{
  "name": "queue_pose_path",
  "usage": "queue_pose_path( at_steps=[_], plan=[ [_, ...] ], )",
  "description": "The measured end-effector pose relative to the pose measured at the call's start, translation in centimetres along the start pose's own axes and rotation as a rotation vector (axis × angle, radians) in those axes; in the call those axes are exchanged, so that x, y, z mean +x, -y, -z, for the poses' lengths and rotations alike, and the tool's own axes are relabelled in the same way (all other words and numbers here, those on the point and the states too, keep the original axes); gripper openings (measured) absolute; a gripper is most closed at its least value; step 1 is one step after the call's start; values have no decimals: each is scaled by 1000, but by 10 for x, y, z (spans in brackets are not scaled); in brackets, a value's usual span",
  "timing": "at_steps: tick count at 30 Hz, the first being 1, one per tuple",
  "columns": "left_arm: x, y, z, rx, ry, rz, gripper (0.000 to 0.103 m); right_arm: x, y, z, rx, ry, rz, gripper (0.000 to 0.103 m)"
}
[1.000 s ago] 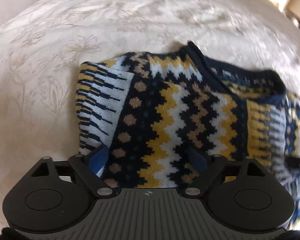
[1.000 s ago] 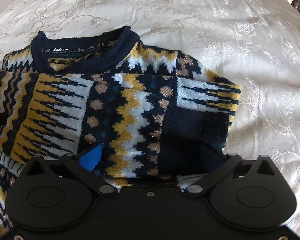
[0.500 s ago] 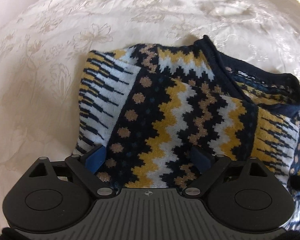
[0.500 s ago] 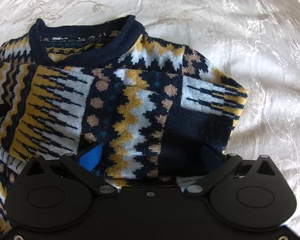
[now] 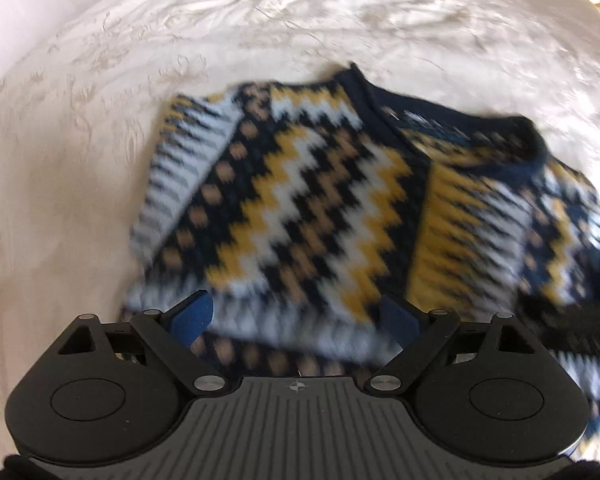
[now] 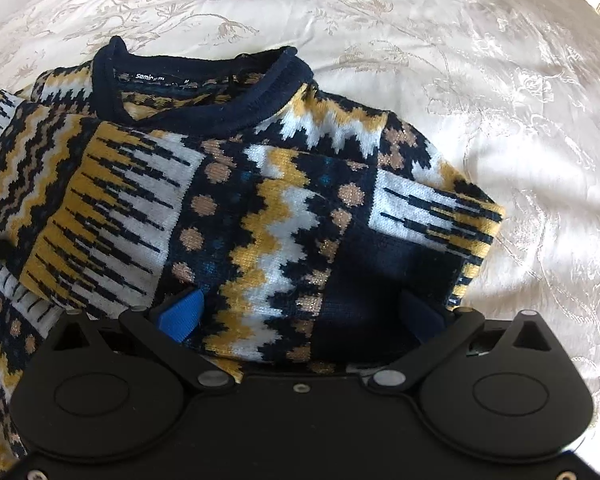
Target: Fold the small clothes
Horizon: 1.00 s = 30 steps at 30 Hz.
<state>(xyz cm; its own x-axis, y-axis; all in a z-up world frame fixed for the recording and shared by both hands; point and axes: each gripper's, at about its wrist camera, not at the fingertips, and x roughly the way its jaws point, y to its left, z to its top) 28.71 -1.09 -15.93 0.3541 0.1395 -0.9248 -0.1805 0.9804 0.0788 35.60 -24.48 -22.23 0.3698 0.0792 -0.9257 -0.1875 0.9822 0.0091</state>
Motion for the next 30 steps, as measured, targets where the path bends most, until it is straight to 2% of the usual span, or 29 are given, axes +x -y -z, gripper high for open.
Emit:
queue_pose_path(
  at_steps=[4, 8, 10, 13, 17, 19, 22, 25, 30],
  plan=[
    [-11, 7, 28, 15, -27, 24, 91, -4, -1, 4, -24, 38, 0, 103],
    [-4, 6, 50, -7, -94, 5, 91, -5, 1, 8, -29, 60, -10, 103],
    [3, 5, 59, -32, -134, 22, 92, -6, 1, 10, -33, 69, -8, 103],
    [12, 8, 64, -17, -148, 13, 94, -10, 5, 16, -26, 72, 7, 102],
    [18, 9, 61, -22, -153, 5, 99, -23, 13, 18, 18, 51, 67, 102],
    [20, 9, 61, -22, -151, 1, 101, -35, 17, 18, 30, 79, 88, 102],
    [21, 9, 61, -21, -139, -5, 103, -57, 25, 21, 59, 167, 47, 102],
    [21, 10, 62, -22, -117, -13, 103, -69, 23, 15, 59, 231, -47, 102],
    [19, 12, 64, -28, -100, -19, 103, -41, 0, 0, -37, 187, -130, 102]
  ],
)
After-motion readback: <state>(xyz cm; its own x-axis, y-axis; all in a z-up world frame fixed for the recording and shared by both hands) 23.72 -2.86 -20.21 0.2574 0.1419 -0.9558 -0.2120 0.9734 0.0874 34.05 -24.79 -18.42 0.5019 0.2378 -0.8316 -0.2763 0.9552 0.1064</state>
